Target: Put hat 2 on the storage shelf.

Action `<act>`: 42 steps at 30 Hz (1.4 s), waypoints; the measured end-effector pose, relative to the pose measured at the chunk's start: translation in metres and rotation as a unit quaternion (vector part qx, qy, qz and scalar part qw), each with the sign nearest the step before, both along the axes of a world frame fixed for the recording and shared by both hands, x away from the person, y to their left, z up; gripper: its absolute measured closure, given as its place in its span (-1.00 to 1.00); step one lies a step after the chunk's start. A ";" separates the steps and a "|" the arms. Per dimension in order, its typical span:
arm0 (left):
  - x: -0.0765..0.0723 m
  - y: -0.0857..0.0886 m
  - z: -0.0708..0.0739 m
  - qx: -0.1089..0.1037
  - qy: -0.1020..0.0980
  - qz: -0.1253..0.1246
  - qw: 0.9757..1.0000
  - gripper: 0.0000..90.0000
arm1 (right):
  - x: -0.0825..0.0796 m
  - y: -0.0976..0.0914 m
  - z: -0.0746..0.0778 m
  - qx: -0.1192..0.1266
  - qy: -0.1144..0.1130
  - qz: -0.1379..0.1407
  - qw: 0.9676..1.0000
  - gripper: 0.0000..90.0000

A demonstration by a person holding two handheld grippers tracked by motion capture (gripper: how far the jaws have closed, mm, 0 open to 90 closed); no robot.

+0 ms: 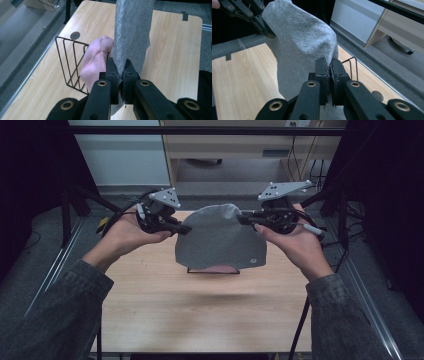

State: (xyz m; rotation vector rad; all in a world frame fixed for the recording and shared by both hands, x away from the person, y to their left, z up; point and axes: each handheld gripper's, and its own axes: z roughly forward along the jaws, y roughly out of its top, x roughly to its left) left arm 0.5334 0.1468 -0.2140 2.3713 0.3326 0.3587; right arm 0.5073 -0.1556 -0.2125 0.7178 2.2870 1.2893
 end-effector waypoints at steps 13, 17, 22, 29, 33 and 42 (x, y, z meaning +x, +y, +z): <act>0.020 -0.011 0.042 -0.014 -0.036 0.035 0.999 0.92 | 0.024 -0.009 0.027 0.033 -0.037 -0.034 0.998 0.91; 0.032 -0.016 0.049 -0.015 -0.055 0.052 0.997 0.92 | 0.041 -0.013 0.030 0.047 -0.045 -0.050 0.997 0.91; 0.051 -0.018 0.047 -0.023 -0.069 0.075 0.995 0.92 | 0.062 -0.013 0.025 0.060 -0.051 -0.065 0.995 0.91; 0.074 -0.021 0.036 -0.033 -0.080 0.097 0.991 0.93 | 0.085 -0.012 0.008 0.065 -0.047 -0.080 0.993 0.91; 0.082 -0.023 0.029 -0.033 -0.081 0.100 0.991 0.93 | 0.097 -0.012 0.003 0.070 -0.041 -0.085 0.993 0.91; 0.098 -0.022 0.011 -0.030 -0.074 0.112 0.990 0.93 | 0.118 -0.007 -0.013 0.066 -0.025 -0.097 0.993 0.91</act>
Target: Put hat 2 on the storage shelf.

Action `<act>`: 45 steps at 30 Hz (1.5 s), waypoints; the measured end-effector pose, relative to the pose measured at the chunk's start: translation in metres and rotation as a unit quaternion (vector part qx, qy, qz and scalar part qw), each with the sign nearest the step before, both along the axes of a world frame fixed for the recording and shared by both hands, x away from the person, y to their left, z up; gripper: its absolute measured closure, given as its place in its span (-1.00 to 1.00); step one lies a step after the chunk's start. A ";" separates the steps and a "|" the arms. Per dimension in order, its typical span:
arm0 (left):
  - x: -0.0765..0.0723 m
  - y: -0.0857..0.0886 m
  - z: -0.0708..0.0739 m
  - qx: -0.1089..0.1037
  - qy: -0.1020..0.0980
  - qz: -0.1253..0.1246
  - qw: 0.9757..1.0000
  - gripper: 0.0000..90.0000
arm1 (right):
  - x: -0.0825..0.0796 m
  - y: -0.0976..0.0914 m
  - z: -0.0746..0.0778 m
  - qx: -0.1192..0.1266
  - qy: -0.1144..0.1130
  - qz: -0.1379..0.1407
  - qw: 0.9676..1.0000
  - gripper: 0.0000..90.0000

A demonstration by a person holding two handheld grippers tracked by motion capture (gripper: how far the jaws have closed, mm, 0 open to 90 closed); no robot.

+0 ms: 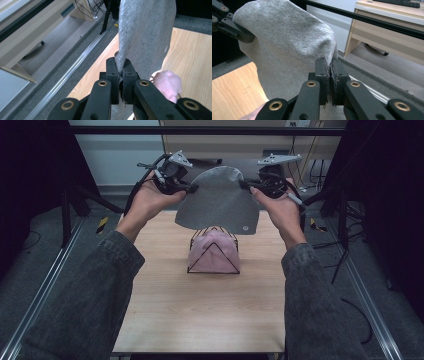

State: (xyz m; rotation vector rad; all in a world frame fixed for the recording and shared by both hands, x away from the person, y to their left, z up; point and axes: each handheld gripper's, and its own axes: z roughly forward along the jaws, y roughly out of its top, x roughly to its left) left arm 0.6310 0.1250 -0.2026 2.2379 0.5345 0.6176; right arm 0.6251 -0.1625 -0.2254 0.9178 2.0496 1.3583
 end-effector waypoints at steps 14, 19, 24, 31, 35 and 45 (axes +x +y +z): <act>0.008 0.005 -0.018 -0.003 0.016 0.007 1.000 0.92 | 0.009 0.008 -0.013 -0.010 0.014 0.002 1.000 0.91; 0.008 0.006 -0.023 -0.005 0.020 0.008 1.000 0.92 | 0.009 0.010 -0.017 -0.011 0.016 0.005 1.000 0.91; 0.009 0.006 -0.029 -0.008 0.023 0.008 1.000 0.92 | 0.008 0.009 -0.025 -0.012 0.025 0.005 1.000 0.91; 0.011 0.006 -0.044 -0.011 0.035 0.008 0.999 0.92 | 0.010 0.009 -0.040 -0.017 0.036 0.004 0.999 0.91; 0.011 0.004 -0.048 -0.011 0.036 0.007 0.999 0.92 | 0.011 0.008 -0.045 -0.016 0.041 0.003 0.999 0.91; 0.013 0.005 -0.070 -0.013 0.050 0.010 0.999 0.92 | 0.011 0.010 -0.066 -0.032 0.059 0.003 0.998 0.91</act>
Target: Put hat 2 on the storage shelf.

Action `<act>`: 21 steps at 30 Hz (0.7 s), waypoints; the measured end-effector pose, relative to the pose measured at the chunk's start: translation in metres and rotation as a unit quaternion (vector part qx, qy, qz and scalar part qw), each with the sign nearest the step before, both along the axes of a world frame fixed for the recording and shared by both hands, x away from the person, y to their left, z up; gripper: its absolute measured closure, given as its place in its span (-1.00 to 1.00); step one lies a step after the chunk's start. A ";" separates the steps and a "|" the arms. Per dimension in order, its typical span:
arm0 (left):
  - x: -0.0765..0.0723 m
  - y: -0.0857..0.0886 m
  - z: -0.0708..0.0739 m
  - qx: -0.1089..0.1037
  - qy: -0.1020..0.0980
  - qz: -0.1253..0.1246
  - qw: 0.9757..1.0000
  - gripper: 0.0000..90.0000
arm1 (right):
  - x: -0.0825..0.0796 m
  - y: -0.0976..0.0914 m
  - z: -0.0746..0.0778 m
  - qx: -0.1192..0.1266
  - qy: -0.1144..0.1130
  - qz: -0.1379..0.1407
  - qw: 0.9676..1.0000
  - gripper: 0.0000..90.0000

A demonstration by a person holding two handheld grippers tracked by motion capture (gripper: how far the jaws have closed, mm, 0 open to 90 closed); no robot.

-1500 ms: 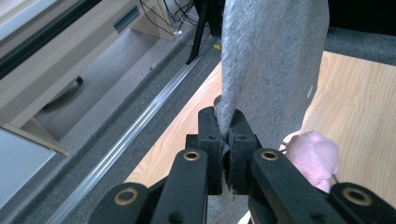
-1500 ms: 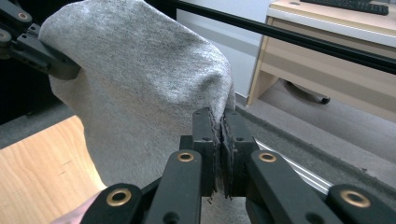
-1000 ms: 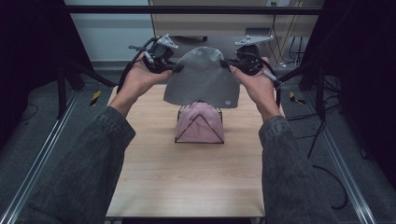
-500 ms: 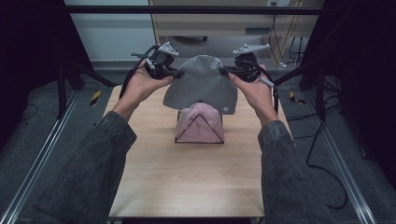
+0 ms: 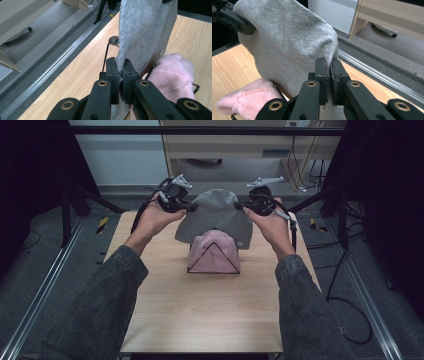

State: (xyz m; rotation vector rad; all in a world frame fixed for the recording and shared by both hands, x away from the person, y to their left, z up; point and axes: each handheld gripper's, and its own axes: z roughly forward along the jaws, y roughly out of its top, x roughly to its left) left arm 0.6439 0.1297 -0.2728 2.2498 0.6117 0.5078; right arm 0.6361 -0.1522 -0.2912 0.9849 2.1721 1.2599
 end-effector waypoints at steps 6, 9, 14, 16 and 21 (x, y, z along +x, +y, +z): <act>0.001 0.001 -0.020 -0.002 0.013 0.003 1.000 0.92 | 0.002 0.003 -0.020 -0.010 0.019 0.000 1.000 0.91; -0.002 0.003 -0.029 0.000 0.016 0.007 1.000 0.92 | 0.002 0.006 -0.027 -0.010 0.024 0.001 1.000 0.91; -0.004 0.006 -0.042 0.010 0.018 0.012 1.000 0.92 | -0.001 0.013 -0.039 -0.024 0.034 0.006 0.999 0.91; -0.004 0.007 -0.048 0.014 0.024 0.013 1.000 0.92 | -0.002 0.016 -0.042 -0.024 0.035 0.009 0.999 0.91; -0.004 0.008 -0.064 0.013 0.035 0.017 0.999 0.92 | -0.003 0.019 -0.050 -0.034 0.046 0.008 0.998 0.90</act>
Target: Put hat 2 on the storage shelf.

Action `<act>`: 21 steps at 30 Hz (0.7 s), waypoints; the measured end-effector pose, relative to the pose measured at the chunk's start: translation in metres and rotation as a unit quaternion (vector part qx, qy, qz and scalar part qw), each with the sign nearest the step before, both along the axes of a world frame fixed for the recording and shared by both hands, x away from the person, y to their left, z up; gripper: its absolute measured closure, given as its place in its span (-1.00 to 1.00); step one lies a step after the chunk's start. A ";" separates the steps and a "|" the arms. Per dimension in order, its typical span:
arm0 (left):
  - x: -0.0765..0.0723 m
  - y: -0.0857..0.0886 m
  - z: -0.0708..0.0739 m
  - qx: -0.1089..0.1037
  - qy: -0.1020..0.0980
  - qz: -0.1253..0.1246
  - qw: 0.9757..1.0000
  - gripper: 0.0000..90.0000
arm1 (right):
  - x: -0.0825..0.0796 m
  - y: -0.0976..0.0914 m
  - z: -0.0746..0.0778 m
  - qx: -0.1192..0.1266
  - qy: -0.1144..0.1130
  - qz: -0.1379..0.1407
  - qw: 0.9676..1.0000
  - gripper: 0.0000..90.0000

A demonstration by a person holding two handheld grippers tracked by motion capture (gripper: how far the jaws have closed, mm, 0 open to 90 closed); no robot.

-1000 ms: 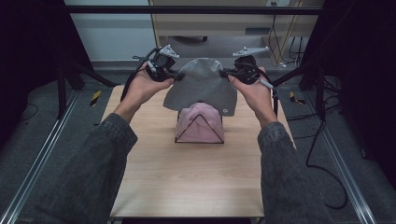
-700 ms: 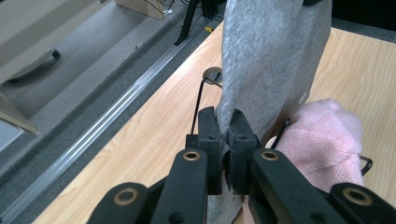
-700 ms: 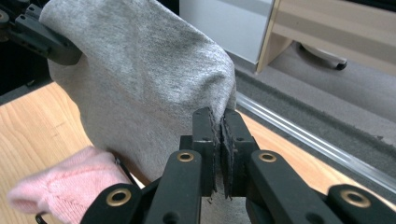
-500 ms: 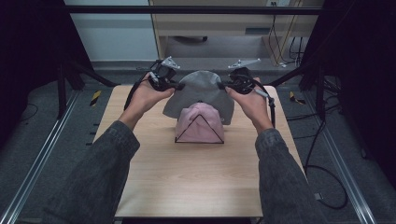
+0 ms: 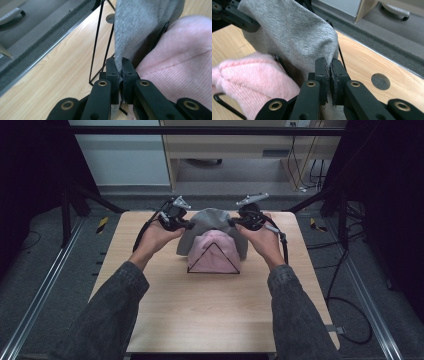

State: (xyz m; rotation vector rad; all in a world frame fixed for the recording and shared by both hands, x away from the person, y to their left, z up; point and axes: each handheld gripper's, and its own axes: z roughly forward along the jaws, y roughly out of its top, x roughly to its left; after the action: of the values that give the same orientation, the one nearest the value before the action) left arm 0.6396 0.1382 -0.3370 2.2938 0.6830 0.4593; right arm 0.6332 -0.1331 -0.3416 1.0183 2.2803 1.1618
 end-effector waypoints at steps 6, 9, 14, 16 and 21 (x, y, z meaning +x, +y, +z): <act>-0.001 0.003 -0.011 -0.001 0.007 0.006 1.000 0.90 | -0.001 0.000 -0.006 -0.001 0.003 -0.003 1.000 0.89; -0.001 0.006 -0.014 0.002 0.011 0.008 1.000 0.88 | -0.001 0.002 -0.007 -0.004 0.006 0.001 1.000 0.85; -0.003 0.011 -0.018 -0.014 0.018 0.015 1.000 0.78 | -0.004 0.003 -0.006 -0.006 0.003 -0.003 1.000 0.69; -0.004 0.013 -0.018 -0.016 0.009 0.022 1.000 0.68 | -0.007 0.003 -0.005 -0.008 0.000 -0.010 1.000 0.58; -0.008 0.017 -0.017 -0.033 0.004 0.033 0.999 0.51 | -0.013 0.001 0.000 -0.007 -0.008 -0.023 1.000 0.38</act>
State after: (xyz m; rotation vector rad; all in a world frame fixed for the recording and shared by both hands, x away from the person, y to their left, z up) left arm 0.6316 0.1550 -0.3535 2.2181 0.7699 0.4513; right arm 0.6205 -0.1325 -0.3412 1.0471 2.2369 1.1303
